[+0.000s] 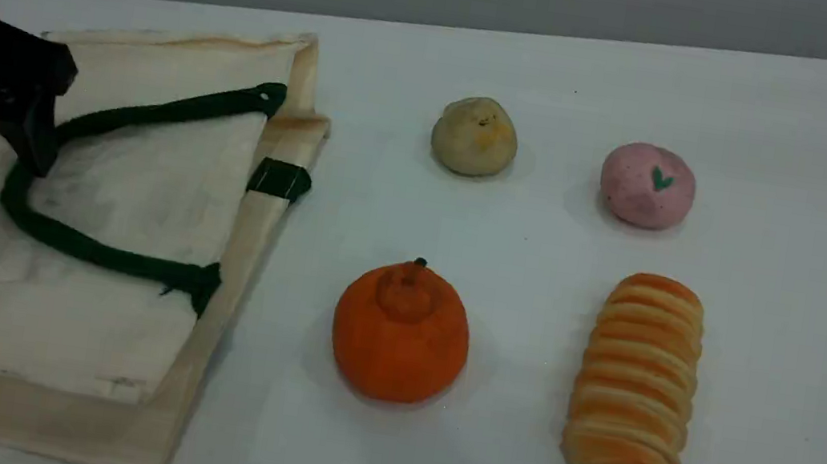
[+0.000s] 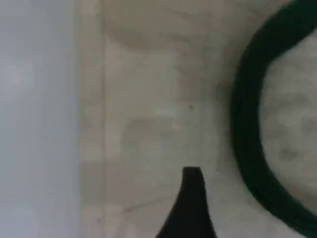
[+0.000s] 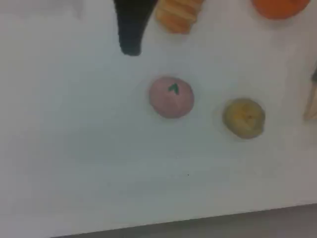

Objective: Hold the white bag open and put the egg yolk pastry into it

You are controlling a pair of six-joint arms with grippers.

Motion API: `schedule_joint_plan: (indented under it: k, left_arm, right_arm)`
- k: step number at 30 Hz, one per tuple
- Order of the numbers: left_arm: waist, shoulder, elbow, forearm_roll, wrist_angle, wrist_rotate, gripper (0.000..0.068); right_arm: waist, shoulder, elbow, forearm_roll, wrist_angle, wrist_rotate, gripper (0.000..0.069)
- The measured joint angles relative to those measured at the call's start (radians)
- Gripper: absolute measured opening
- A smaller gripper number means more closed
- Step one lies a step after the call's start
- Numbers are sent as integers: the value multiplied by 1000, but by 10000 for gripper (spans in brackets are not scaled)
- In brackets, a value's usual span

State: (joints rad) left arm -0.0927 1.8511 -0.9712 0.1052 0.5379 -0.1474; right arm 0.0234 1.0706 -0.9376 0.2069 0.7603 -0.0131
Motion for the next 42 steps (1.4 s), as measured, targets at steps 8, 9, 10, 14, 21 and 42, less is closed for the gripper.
schedule_joint_plan:
  k: [8, 9, 10, 14, 21, 42]
  left_arm:
    - [0, 56, -9, 56, -23, -53, 560]
    - [0, 62, -9, 56, -32, -53, 560]
    - [0, 69, -9, 55, -37, -53, 560]
    - [0, 74, -9, 53, -59, -52, 560]
    - [0, 103, -9, 53, -70, -52, 554]
    - [0, 129, -14, 46, -76, -43, 104]
  right_arm:
    - [0, 0, 0, 0, 2, 0, 575]
    - [0, 0, 0, 0, 3, 0, 575]
    - [0, 0, 0, 0, 3, 0, 575]
    - [0, 0, 0, 0, 4, 0, 575]
    - [0, 0, 0, 0, 7, 0, 575]
    - [0, 0, 0, 0, 31, 0, 575]
